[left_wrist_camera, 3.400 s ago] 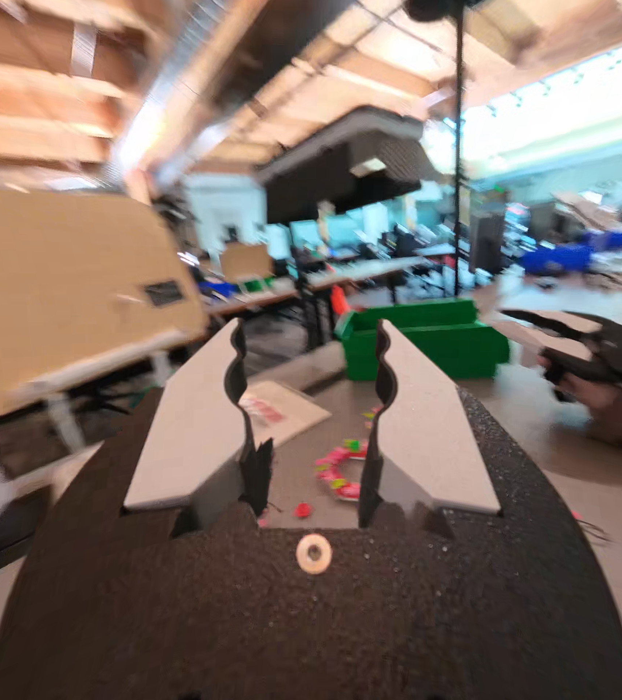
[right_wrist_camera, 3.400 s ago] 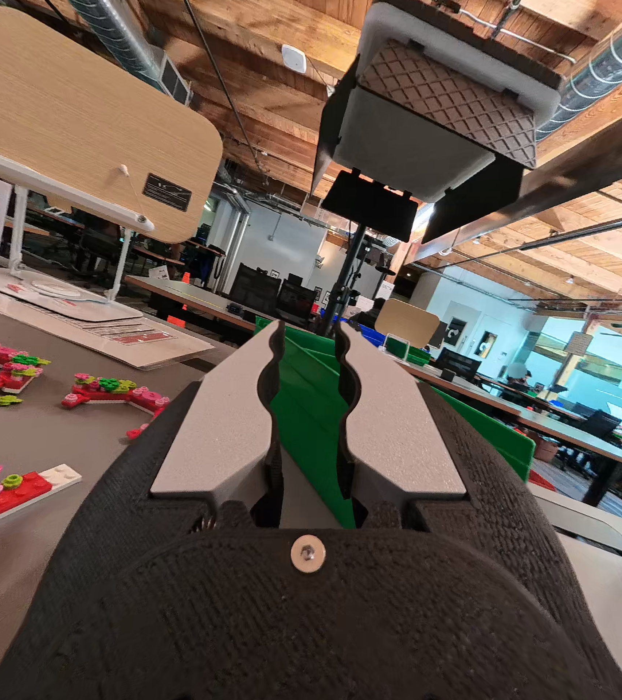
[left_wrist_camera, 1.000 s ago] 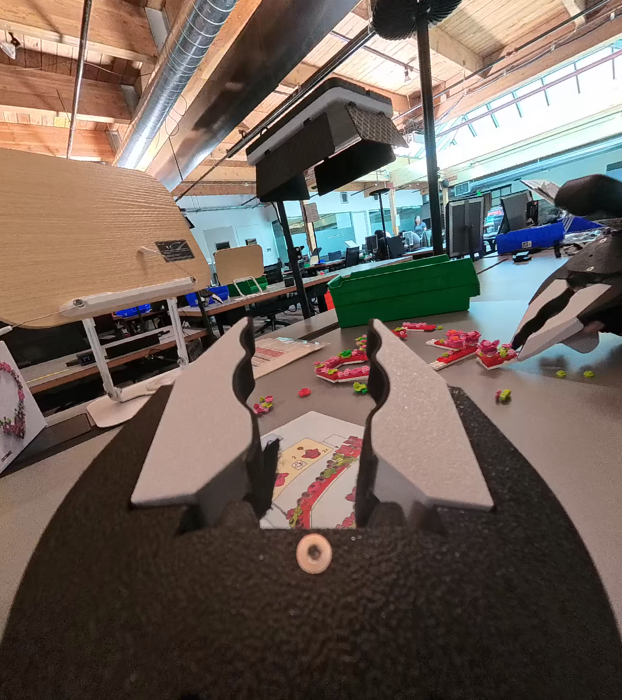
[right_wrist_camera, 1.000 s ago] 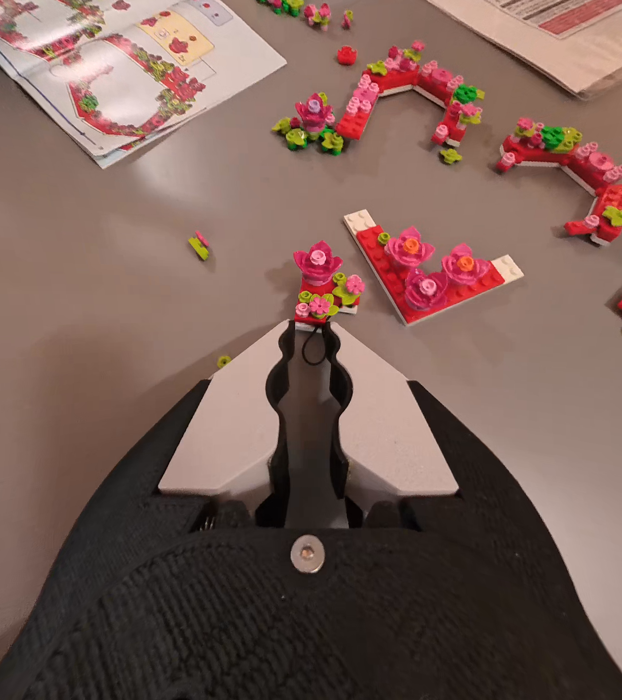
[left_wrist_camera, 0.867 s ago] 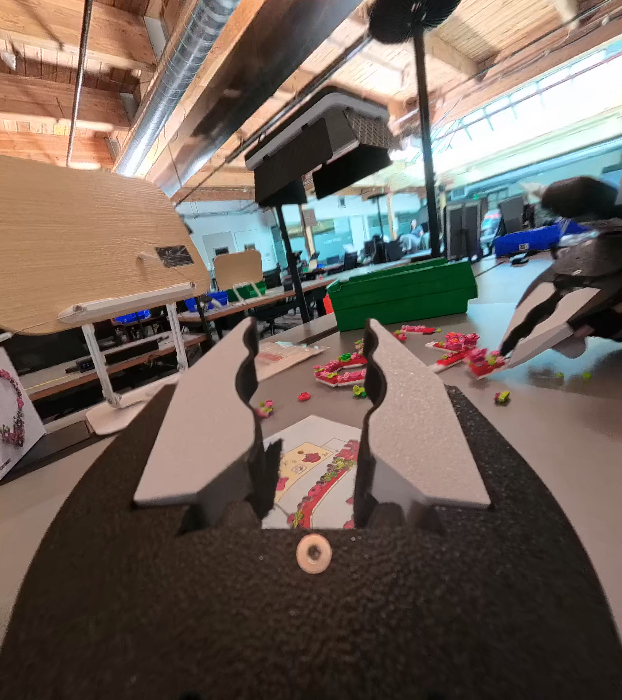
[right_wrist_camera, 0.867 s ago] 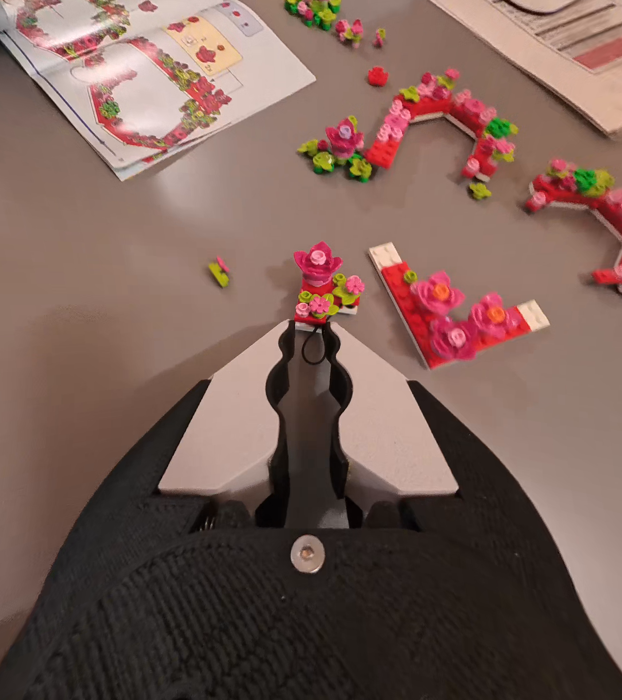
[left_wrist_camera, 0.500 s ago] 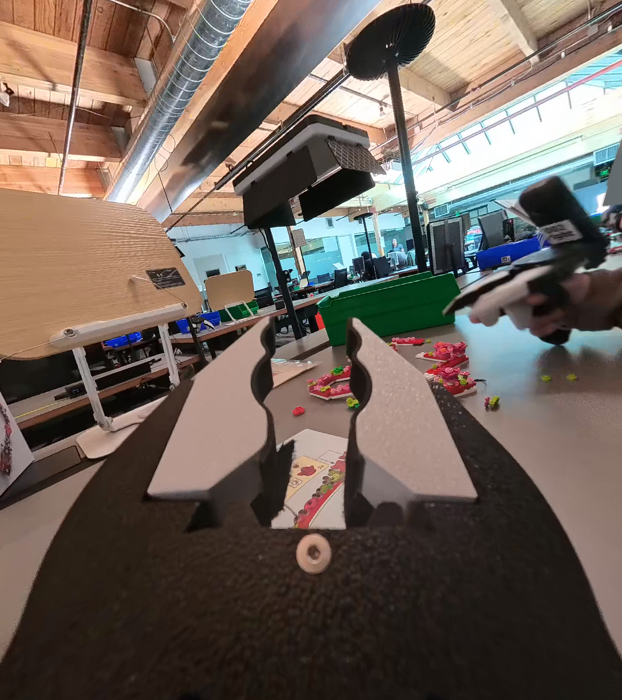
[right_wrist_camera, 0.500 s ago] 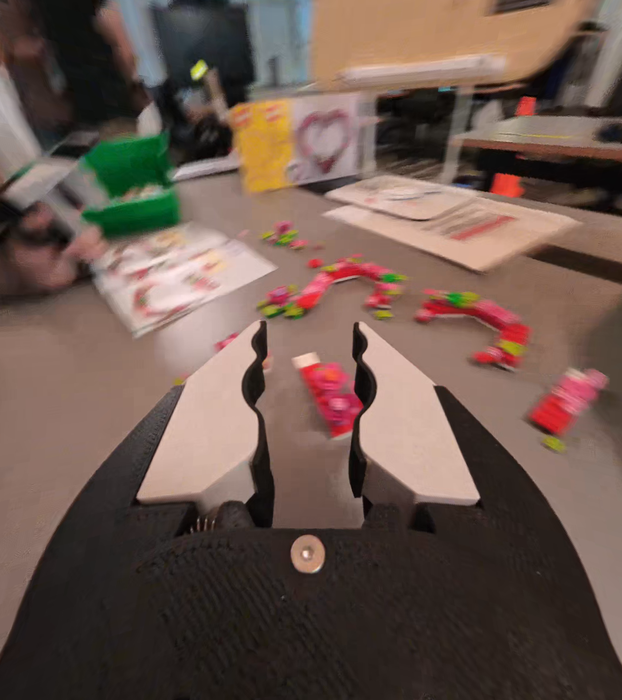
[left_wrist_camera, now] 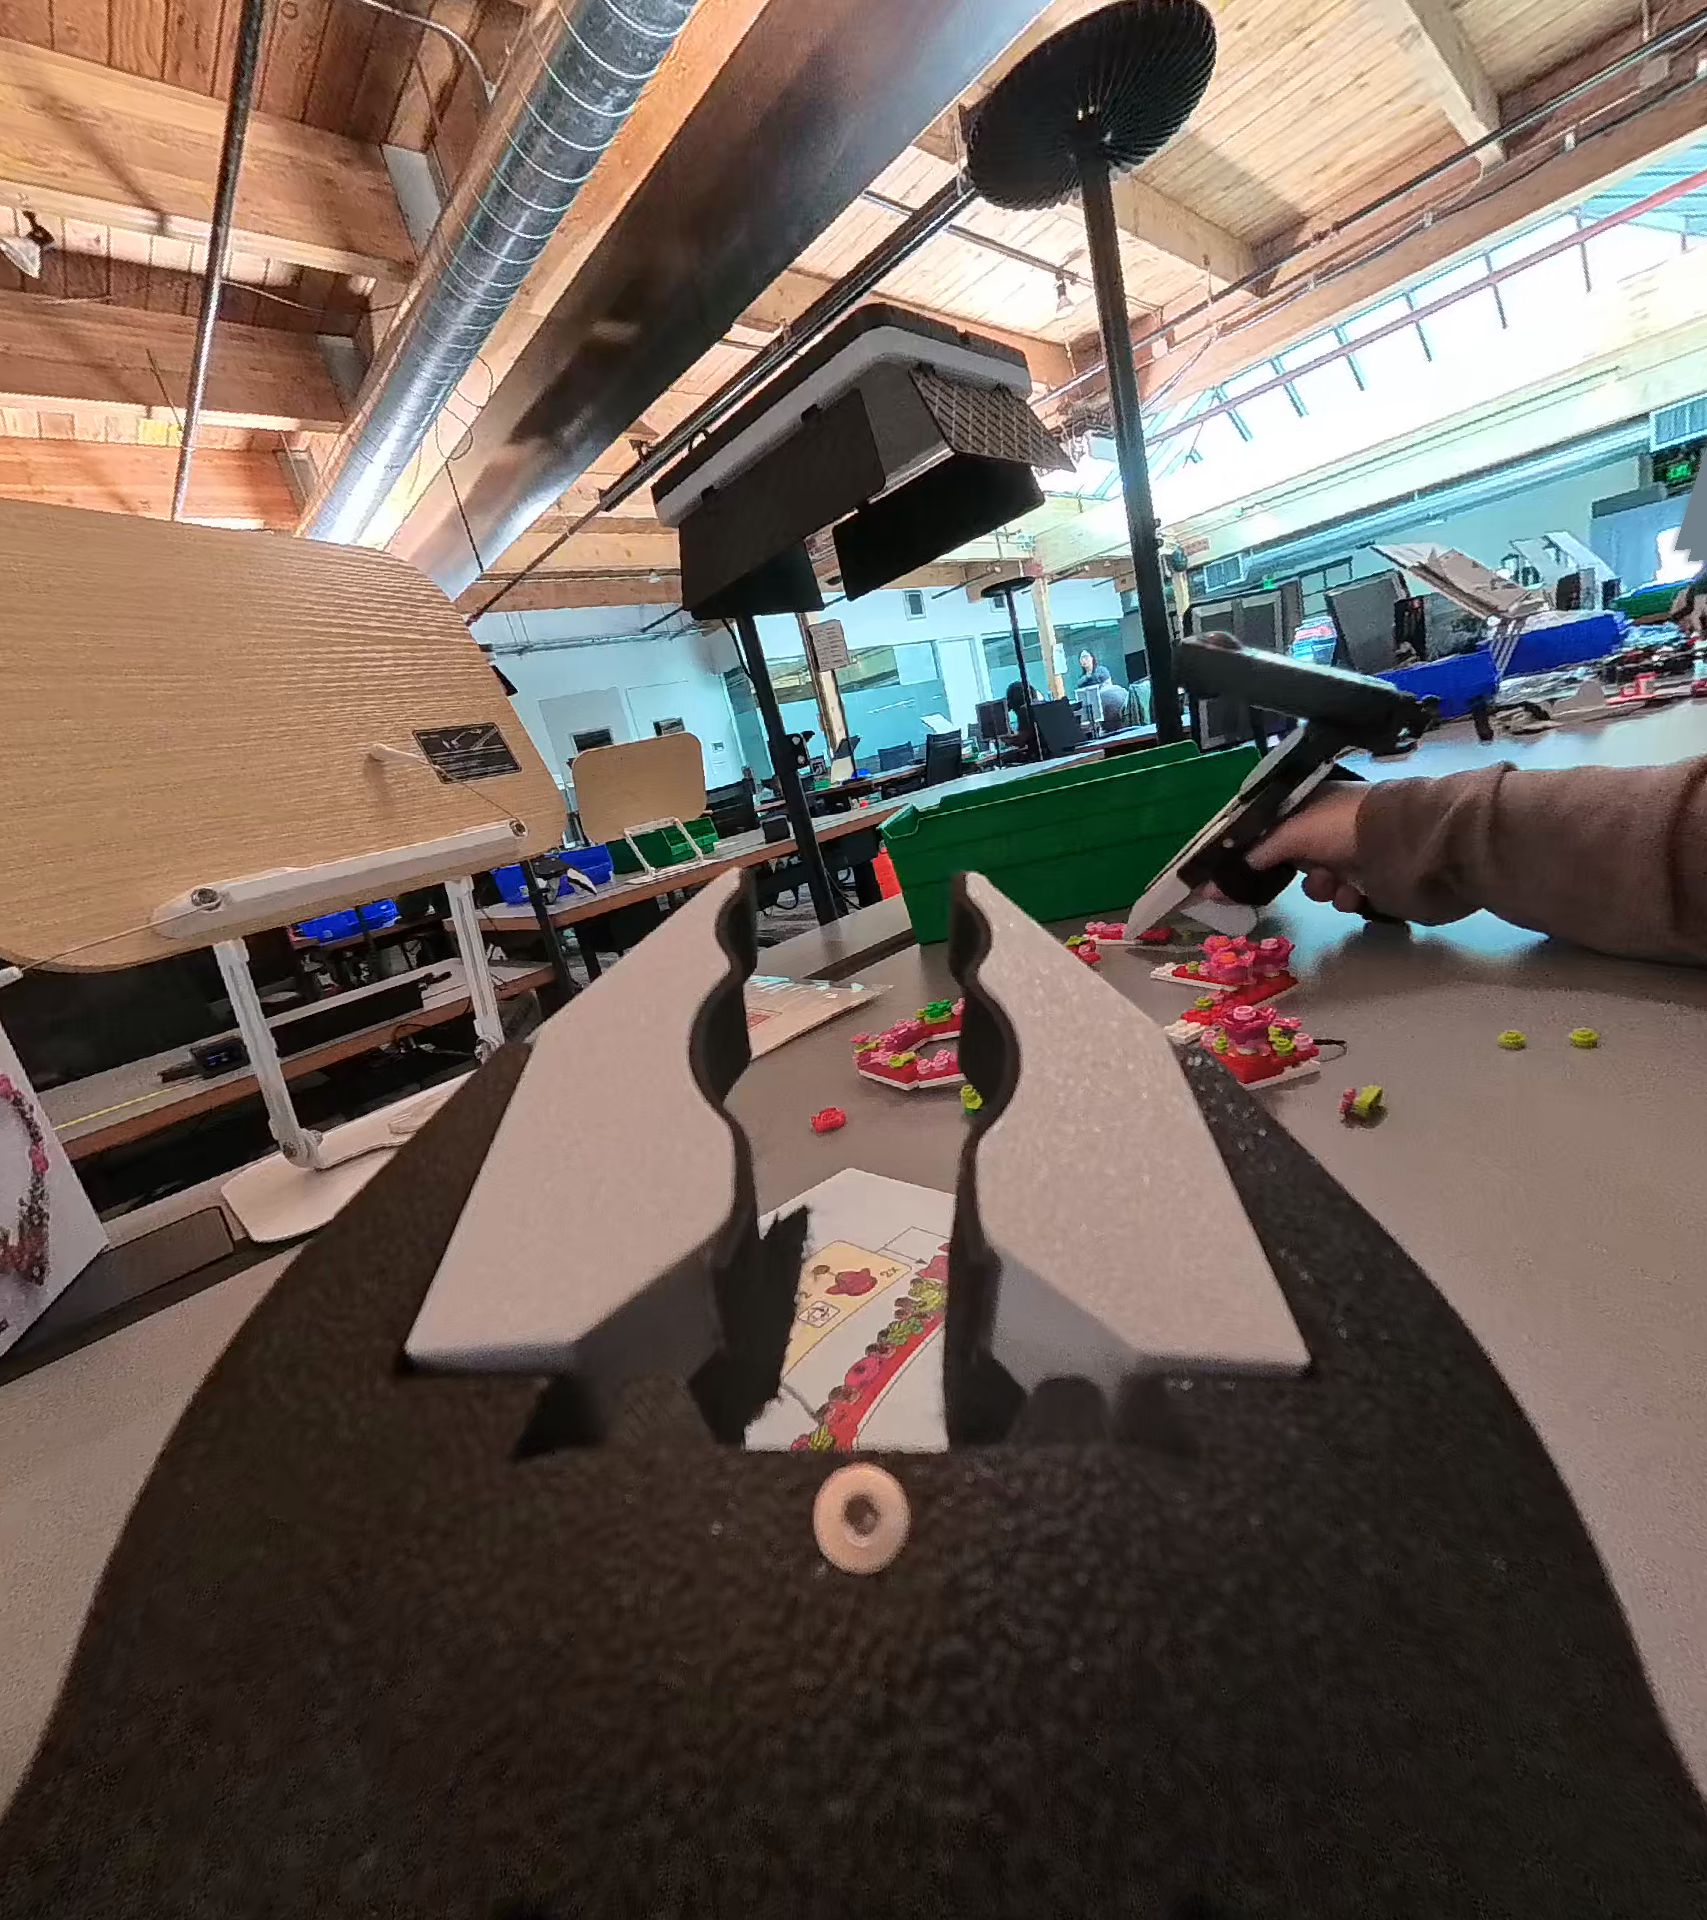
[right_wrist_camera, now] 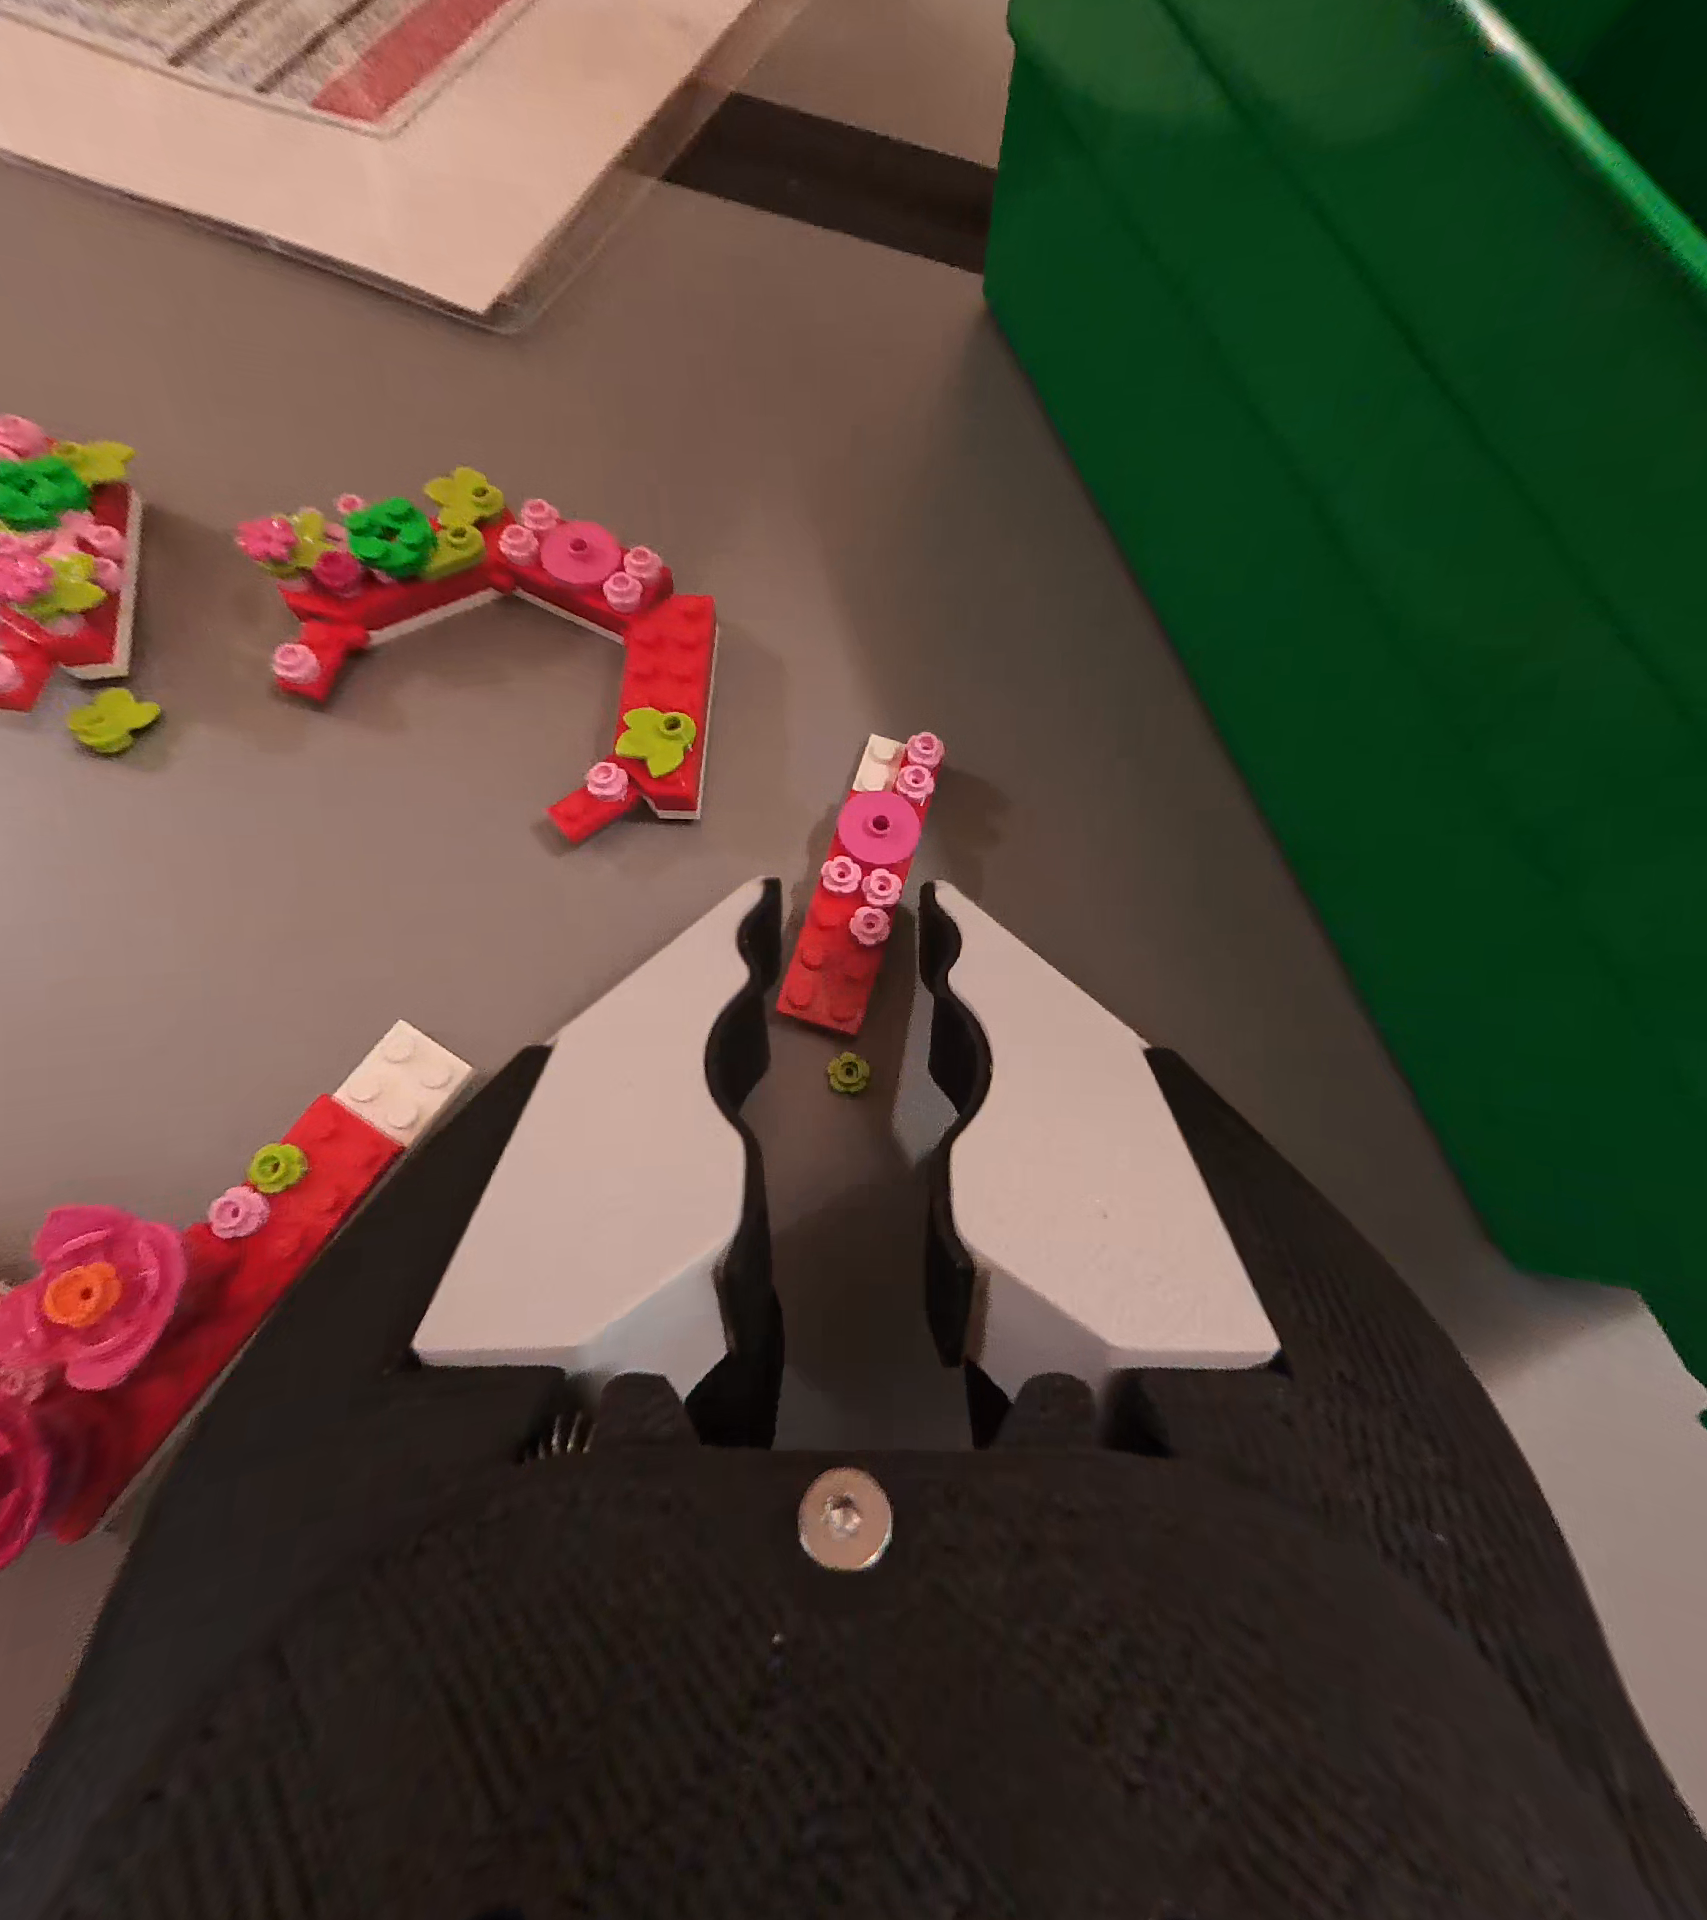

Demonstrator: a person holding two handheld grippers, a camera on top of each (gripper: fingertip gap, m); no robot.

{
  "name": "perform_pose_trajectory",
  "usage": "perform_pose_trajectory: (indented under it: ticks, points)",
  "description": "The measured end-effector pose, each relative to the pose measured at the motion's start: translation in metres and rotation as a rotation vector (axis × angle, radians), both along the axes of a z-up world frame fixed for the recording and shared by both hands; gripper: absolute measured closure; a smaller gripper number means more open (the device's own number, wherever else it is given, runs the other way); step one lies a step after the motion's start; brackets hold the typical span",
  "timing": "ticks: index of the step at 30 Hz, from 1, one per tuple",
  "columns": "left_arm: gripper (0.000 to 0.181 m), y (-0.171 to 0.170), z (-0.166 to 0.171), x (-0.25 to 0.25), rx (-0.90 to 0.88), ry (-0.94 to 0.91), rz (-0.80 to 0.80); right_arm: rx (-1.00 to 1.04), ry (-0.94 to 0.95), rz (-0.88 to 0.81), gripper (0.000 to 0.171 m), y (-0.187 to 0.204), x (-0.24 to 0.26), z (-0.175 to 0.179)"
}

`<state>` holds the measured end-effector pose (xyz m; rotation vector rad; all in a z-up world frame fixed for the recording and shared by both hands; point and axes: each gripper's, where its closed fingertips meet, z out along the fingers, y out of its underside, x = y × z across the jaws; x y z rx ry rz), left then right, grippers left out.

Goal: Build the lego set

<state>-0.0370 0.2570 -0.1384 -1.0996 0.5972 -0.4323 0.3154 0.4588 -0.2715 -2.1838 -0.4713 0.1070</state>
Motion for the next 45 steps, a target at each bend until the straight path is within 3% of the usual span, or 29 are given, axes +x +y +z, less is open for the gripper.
perform_pose_trajectory:
  ticks: [5, 21, 38, 45]
  points:
    - [0.147, -0.003, 0.000, 0.000, 0.011, 0.009, -0.003, 0.065, -0.160, -0.028, 0.150, 0.001, 0.003, 0.001]
    - [0.152, -0.001, -0.002, -0.003, -0.014, 0.004, 0.001, 0.063, -0.010, 0.010, 0.157, -0.055, -0.008, 0.014]
    - [0.151, -0.003, -0.003, 0.001, -0.003, 0.029, -0.008, 0.032, -0.081, 0.051, 0.157, -0.045, -0.029, 0.000]
    - [0.151, -0.003, -0.004, 0.003, -0.002, 0.038, -0.012, -0.006, 0.036, 0.056, 0.142, -0.049, -0.024, 0.004]
